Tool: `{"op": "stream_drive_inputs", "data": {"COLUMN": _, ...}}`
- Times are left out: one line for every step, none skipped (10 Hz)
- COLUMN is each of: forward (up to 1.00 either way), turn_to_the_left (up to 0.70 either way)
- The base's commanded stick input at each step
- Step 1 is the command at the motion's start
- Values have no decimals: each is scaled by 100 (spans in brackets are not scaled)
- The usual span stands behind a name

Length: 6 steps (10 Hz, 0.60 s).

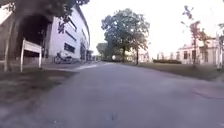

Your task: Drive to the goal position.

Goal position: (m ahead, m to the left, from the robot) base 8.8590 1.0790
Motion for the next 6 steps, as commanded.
{"op": "stream_drive_inputs", "data": {"forward": 50, "turn_to_the_left": 0}}
{"op": "stream_drive_inputs", "data": {"forward": 50, "turn_to_the_left": 0}}
{"op": "stream_drive_inputs", "data": {"forward": 50, "turn_to_the_left": 0}}
{"op": "stream_drive_inputs", "data": {"forward": 50, "turn_to_the_left": 0}}
{"op": "stream_drive_inputs", "data": {"forward": 50, "turn_to_the_left": 0}}
{"op": "stream_drive_inputs", "data": {"forward": 50, "turn_to_the_left": 0}}
